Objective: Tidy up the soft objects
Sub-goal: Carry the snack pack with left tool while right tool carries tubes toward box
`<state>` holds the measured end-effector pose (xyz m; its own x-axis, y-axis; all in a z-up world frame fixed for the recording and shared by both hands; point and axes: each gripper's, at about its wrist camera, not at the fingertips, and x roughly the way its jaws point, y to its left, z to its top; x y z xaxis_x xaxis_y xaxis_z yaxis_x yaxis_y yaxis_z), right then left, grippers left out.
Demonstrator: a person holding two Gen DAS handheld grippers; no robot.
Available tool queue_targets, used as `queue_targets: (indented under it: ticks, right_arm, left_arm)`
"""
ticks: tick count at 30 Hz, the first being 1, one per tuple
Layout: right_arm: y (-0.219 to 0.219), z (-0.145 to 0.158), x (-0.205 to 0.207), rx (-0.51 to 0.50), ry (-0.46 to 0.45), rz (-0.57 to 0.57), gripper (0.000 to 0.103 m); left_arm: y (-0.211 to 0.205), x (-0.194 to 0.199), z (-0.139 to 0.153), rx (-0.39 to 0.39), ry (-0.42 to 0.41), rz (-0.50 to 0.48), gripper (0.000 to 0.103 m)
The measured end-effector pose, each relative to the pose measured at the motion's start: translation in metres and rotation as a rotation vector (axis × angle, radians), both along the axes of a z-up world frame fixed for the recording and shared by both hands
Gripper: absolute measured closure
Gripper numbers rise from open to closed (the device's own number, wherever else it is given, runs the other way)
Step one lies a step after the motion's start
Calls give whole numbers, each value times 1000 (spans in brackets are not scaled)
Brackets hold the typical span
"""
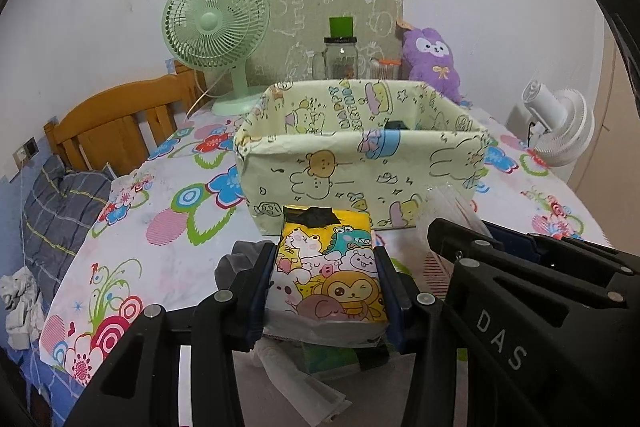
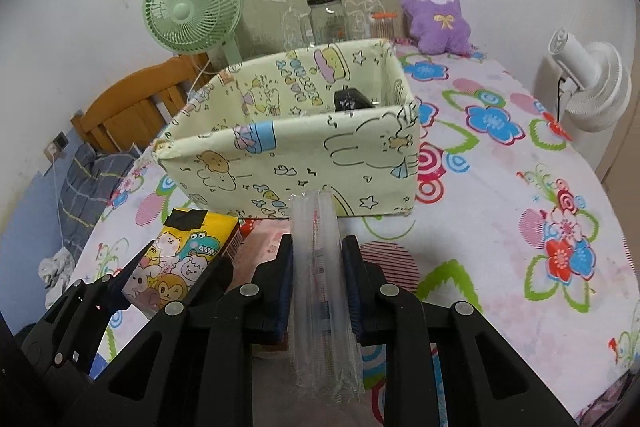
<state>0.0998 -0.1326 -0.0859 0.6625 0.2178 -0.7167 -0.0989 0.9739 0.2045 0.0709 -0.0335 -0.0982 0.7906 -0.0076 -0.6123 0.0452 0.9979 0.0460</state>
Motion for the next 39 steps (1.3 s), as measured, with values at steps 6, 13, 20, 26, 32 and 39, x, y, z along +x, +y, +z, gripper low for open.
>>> queue_targets:
  ticks: [6, 13, 20, 26, 32, 39]
  right_arm:
    - [-1, 14, -11, -26, -43, 5, 77]
    - [-3, 32, -23, -48, -90, 10, 77]
    - [-6, 53, -34, -58, -134, 18, 77]
    - [-6, 71, -41, -73, -176, 27, 77]
    - [-7, 87, -44, -78, -202, 31, 77]
    - [-7, 101, -40, -85, -217, 34, 77]
  left_arm:
    - [-1, -9, 11, -15, -26, -7, 55]
    - [-4, -19, 26, -25, -59, -12, 55]
    - [-7, -28, 45, -42, -91, -25, 55]
    - [-10, -34, 61, -55, -113, -33, 55]
    - [-10, -35, 74, -63, -132, -36, 55]
    - [-11, -32, 87, -67, -143, -46, 55]
